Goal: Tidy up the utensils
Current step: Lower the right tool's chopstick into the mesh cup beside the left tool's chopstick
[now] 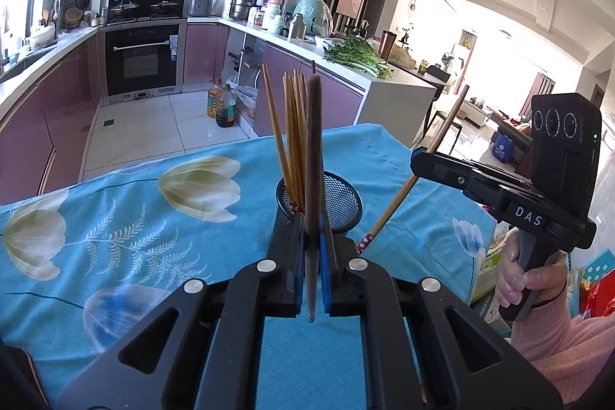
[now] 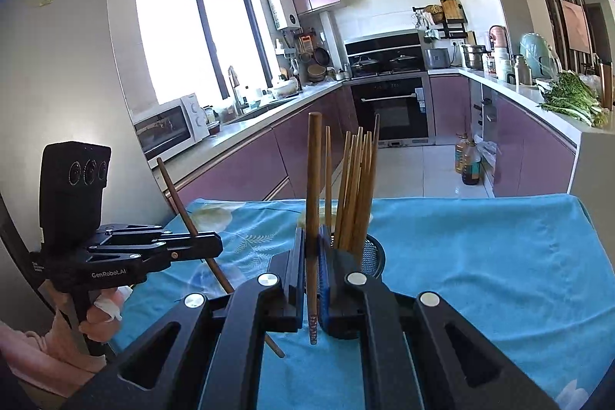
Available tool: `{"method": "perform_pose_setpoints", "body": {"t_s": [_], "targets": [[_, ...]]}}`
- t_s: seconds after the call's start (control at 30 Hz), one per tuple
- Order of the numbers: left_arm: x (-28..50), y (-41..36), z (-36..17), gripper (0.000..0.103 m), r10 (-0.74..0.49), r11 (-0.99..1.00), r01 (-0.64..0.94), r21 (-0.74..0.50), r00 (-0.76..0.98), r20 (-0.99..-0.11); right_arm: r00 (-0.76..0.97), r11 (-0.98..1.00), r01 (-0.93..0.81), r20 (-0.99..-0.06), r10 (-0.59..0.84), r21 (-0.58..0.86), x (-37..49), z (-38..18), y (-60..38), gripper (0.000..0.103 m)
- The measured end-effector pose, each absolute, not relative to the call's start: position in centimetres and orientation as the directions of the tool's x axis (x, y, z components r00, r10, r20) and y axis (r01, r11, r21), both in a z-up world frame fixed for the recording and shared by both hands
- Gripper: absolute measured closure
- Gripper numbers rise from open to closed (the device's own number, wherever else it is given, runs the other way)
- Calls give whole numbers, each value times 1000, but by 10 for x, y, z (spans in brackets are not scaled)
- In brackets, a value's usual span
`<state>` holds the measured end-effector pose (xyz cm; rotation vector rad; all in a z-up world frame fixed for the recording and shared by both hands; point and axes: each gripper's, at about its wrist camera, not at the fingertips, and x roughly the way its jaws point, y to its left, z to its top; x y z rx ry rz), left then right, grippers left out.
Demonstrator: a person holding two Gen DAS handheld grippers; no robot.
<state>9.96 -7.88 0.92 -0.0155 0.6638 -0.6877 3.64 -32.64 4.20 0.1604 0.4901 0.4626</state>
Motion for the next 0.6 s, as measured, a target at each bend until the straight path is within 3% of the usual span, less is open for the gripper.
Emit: {"method": "perform_pose_setpoints", "body": {"t_s": [0.6], "targets": [[87,-73,43,96,-600,777,603,-181,620,-505,797,875,-443,-360,485,197,26,74,-317,98]]}}
